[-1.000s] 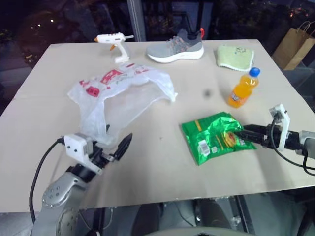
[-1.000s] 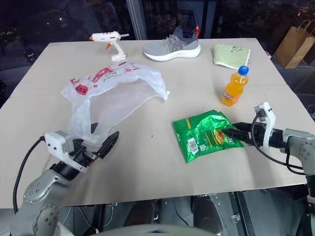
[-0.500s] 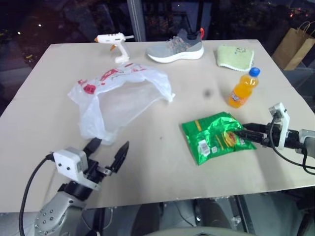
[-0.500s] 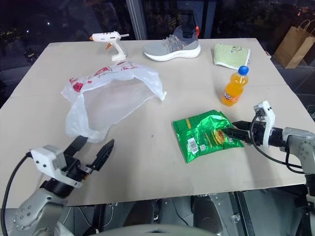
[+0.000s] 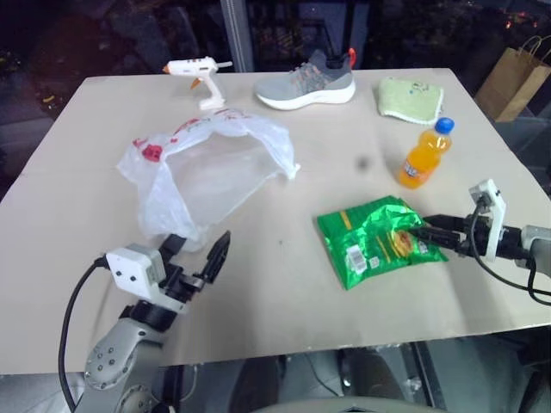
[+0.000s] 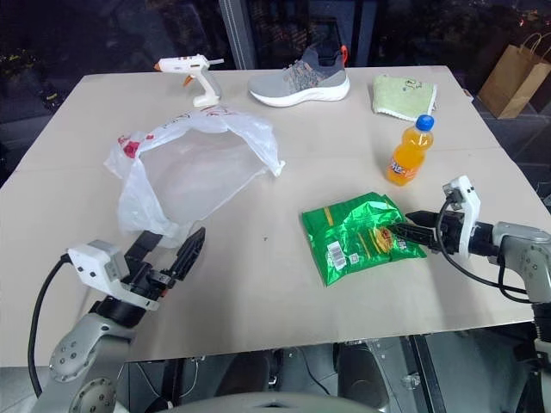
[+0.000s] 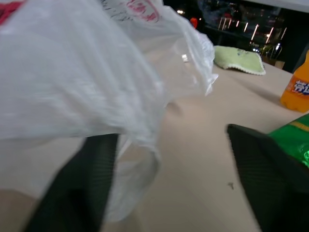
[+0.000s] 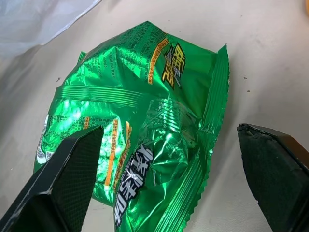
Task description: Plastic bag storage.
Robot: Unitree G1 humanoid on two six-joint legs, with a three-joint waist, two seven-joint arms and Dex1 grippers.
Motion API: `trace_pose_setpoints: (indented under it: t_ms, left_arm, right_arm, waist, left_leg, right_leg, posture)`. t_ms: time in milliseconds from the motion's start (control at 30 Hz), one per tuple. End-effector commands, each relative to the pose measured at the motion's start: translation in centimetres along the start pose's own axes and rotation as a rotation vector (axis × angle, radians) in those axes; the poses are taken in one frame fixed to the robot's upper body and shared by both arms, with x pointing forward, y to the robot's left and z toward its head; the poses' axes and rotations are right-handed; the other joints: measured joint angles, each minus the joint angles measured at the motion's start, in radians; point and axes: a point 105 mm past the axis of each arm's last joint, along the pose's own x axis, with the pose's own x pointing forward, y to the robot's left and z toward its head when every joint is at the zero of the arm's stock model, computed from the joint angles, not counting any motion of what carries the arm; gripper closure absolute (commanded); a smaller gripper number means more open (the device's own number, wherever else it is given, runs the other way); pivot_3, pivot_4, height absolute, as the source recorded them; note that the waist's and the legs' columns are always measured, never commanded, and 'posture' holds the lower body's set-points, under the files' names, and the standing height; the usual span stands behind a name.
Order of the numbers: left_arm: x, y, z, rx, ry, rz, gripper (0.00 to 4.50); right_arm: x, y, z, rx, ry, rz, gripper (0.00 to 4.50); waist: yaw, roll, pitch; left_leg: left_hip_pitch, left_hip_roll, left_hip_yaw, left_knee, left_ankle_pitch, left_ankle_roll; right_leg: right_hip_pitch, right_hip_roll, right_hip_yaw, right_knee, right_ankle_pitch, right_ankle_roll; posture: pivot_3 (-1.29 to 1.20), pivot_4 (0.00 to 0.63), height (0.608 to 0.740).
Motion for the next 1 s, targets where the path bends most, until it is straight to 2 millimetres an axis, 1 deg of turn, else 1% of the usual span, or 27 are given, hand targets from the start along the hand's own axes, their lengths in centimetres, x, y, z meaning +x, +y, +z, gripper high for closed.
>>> trace_pose_setpoints:
  t_ms: [33, 67, 133, 167, 267, 300, 367, 433, 567, 667, 700, 733, 767, 800, 867, 900, 933, 1000]
  left_arm:
    - [0.0, 0.1, 0.6, 0.009, -0.019, -0.008, 2.6]
    - [-0.1, 0.3, 0.7, 0.006, -0.021, -0.005, 3.12]
    - [-0.2, 0.6, 0.8, -0.002, -0.024, 0.001, 3.93]
    - [-0.3, 0.9, 1.0, -0.011, -0.028, 0.005, 4.48]
    - [-0.7, 1.6, 1.5, -0.012, -0.033, 0.013, 4.48]
    - [-0.8, 1.9, 1.6, -0.001, -0.03, 0.012, 4.48]
    - [-1.2, 3.1, 2.0, 0.013, -0.032, 0.038, 4.48]
    - [-1.4, 3.7, 2.4, 0.011, -0.039, 0.052, 4.48]
    - [-1.4, 3.9, 2.9, -0.008, -0.046, 0.046, 4.48]
    - [-1.4, 4.1, 3.0, -0.01, -0.044, 0.044, 4.5]
    - [-1.4, 4.2, 3.0, -0.011, -0.044, 0.047, 4.5]
    - [-1.4, 4.3, 3.1, -0.011, -0.043, 0.049, 4.5]
    - [-1.4, 4.4, 3.1, -0.012, -0.043, 0.05, 4.5]
    - [-1.4, 4.6, 3.1, -0.013, -0.044, 0.052, 4.5]
    - [-1.4, 4.6, 3.2, -0.021, -0.049, 0.051, 4.5]
    - [-1.3, 4.6, 3.3, -0.028, -0.049, 0.047, 4.5]
    - [-1.3, 4.4, 3.2, -0.044, -0.047, 0.037, 4.5]
    - [-1.2, 4.0, 3.1, -0.075, -0.039, 0.013, 4.5]
  right_arm:
    - [-0.5, 0.1, 1.0, -0.05, -0.03, -0.013, 0.0]
    - [-0.5, 0.0, 1.0, -0.048, -0.033, -0.016, 0.0]
    - [-0.5, -0.1, 1.1, -0.044, -0.037, -0.02, 0.0]
    - [-0.4, -0.1, 1.0, -0.033, -0.036, -0.017, 0.0]
    - [0.0, -0.1, 0.6, 0.006, -0.027, -0.004, 0.0]
    - [0.2, 0.1, 0.4, 0.046, -0.025, 0.014, 0.0]
    - [0.8, 0.8, -0.2, 0.149, -0.01, 0.064, 0.0]
    - [1.3, 1.7, -0.8, 0.2, 0.013, 0.125, 0.0]
    - [1.9, 3.1, -1.1, 0.215, 0.038, 0.194, 0.0]
    - [2.2, 3.2, -0.6, 0.216, 0.007, 0.2, 0.79]
    - [2.2, 3.1, -0.4, 0.216, -0.012, 0.203, 1.17]
    - [2.2, 3.1, -0.2, 0.215, -0.021, 0.203, 1.66]
    - [2.1, 3.2, -0.1, 0.212, -0.022, 0.204, 2.26]
    - [2.1, 3.2, -0.1, 0.204, -0.019, 0.205, 2.69]
    - [2.1, 3.2, 0.1, 0.187, -0.023, 0.204, 3.78]
    - [2.1, 3.3, 0.4, 0.183, -0.036, 0.208, 4.2]
    - [2.2, 3.7, 1.1, 0.184, -0.064, 0.228, 4.41]
    - [2.4, 4.7, 2.8, 0.202, -0.126, 0.289, 4.41]
  waist:
    - [0.0, 0.0, 0.0]
    - [0.0, 0.0, 0.0]
    - [0.0, 0.0, 0.0]
    - [0.0, 0.0, 0.0]
    - [0.0, 0.0, 0.0]
    - [0.0, 0.0, 0.0]
    - [0.0, 0.0, 0.0]
    - [-0.001, 0.0, 0.0]
    - [0.0, 0.0, 0.0]
    - [0.0, 0.0, 0.0]
    - [0.0, 0.0, 0.0]
    - [0.0, 0.0, 0.0]
    - [-0.001, 0.0, 0.0]
    - [-0.001, 0.0, 0.0]
    - [-0.001, 0.0, 0.0]
    - [0.0, 0.0, 0.0]
    - [-0.001, 0.0, 0.0]
    - [-0.003, 0.0, 0.0]
  left_leg:
    - [0.0, 0.0, 0.0, 0.0, 0.0, 0.0]
    - [0.0, 0.0, 0.0, 0.0, 0.0, 0.0]
    - [0.0, 0.0, 0.0, 0.0, 0.0, 0.0]
    - [0.0, 0.0, 0.0, 0.0, 0.0, 0.0]
    - [0.0, 0.0, 0.0, 0.0, 0.0, 0.0]
    - [0.0, 0.0, 0.0, 0.0, 0.0, 0.0]
    - [0.0, 0.0, 0.0, 0.0, 0.0, 0.0]
    - [0.0, 0.0, 0.0, 0.0, 0.0, 0.0]
    - [0.0, 0.0, 0.0, 0.0, 0.0, 0.0]
    - [0.0, 0.0, 0.0, 0.0, 0.0, 0.0]
    - [0.0, 0.0, 0.0, 0.0, 0.0, 0.0]
    - [0.0, 0.0, 0.0, 0.0, 0.0, 0.0]
    - [0.0, 0.0, 0.0, 0.0, 0.0, 0.0]
    - [0.0, 0.0, 0.0, 0.0, 0.0, 0.0]
    - [0.0, 0.0, 0.0, 0.0, 0.0, 0.0]
    - [0.0, 0.0, 0.0, 0.0, 0.0, 0.0]
    - [0.0, 0.0, 0.0, 0.0, 0.0, 0.0]
    - [0.0, 0.0, 0.0, 0.0, 0.0, 0.0]
  right_leg:
    - [0.0, 0.0, 0.0, 0.0, 0.0, 0.0]
    - [0.0, 0.0, 0.0, 0.0, 0.0, 0.0]
    - [0.0, 0.0, 0.0, 0.0, -0.001, -0.002]
    - [0.0, 0.0, 0.0, 0.0, -0.001, -0.002]
    - [0.0, 0.0, 0.0, 0.0, -0.001, -0.002]
    - [0.0, 0.0, 0.0, 0.0, -0.001, -0.002]
    - [0.0, 0.0, 0.0, 0.0, -0.001, -0.002]
    - [0.0, 0.0, 0.0, 0.0, -0.001, -0.002]
    - [0.0, 0.0, 0.0, 0.0, -0.001, -0.002]
    - [0.0, 0.0, 0.0, 0.0, -0.001, -0.002]
    - [0.0, 0.0, 0.0, 0.0, -0.001, -0.002]
    - [0.0, 0.0, 0.0, 0.0, -0.001, -0.002]
    - [0.0, 0.0, 0.0, 0.0, -0.001, -0.002]
    - [0.0, 0.0, 0.0, 0.0, -0.001, -0.002]
    - [0.0, 0.0, 0.0, 0.0, -0.001, -0.002]
    - [0.0, 0.0, 0.0, 0.0, -0.001, -0.002]
    - [0.0, 0.0, 0.0, 0.0, -0.001, -0.002]
    - [0.0, 0.0, 0.0, 0.0, -0.001, -0.002]
  posture:
    - [0.0, 0.15, 0.74]
    - [0.0, 0.15, 0.74]
    - [0.0, 0.15, 0.74]
    - [0.0, 0.15, 0.74]
    - [0.0, 0.15, 0.74]
    - [0.0, 0.15, 0.74]
    - [0.0, 0.15, 0.74]
    - [0.0, 0.15, 0.74]
    - [0.0, 0.15, 0.74]
    - [0.0, 0.15, 0.74]
    - [0.0, 0.15, 0.74]
    - [0.0, 0.15, 0.74]
    - [0.0, 0.15, 0.74]
    - [0.0, 0.15, 0.74]
    - [0.0, 0.15, 0.74]
    - [0.0, 0.15, 0.74]
    - [0.0, 0.15, 0.74]
    - [0.0, 0.15, 0.74]
